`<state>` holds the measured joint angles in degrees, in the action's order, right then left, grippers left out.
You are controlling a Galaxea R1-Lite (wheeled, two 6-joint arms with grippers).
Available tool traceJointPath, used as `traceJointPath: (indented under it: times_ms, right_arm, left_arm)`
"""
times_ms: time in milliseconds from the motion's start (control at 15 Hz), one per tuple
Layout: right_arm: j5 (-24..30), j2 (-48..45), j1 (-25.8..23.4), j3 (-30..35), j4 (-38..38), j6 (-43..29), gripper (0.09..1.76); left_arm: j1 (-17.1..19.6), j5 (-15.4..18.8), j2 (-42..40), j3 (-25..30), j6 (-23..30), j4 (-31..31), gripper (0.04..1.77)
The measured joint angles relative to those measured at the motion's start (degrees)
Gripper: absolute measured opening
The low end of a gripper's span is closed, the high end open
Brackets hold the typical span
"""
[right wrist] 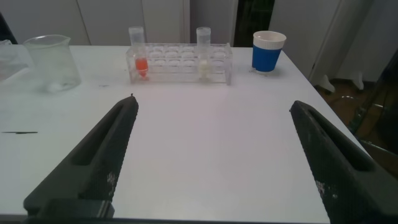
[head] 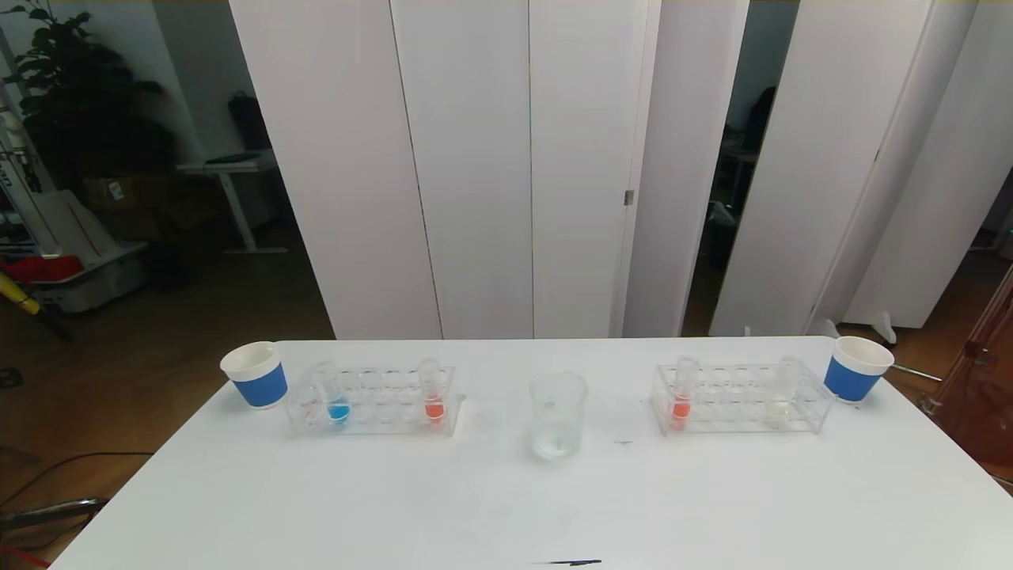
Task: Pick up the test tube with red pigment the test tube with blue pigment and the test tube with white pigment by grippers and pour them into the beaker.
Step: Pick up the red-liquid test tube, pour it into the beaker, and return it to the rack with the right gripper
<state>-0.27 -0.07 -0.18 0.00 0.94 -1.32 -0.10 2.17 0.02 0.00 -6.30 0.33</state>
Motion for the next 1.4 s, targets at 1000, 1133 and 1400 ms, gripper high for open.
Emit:
traceJointPath:
  times_ms: [1000, 1133, 1400]
  right_arm:
    - [0.02, 0.00, 0.00, 0.00, 0.00, 0.00, 1.75]
    - [0.00, 0.00, 0.00, 0.00, 0.00, -0.02, 1.75]
    - [0.00, 0.00, 0.00, 0.00, -0.06, 0.16, 1.75]
  left_arm:
    - [0.00, 0.02, 0.00, 0.00, 0.00, 0.00, 1.75]
    - [0.00, 0.02, 0.00, 0.00, 0.00, 0.02, 1.75]
    - [0.00, 0.02, 0.00, 0.00, 0.02, 0.00, 1.75]
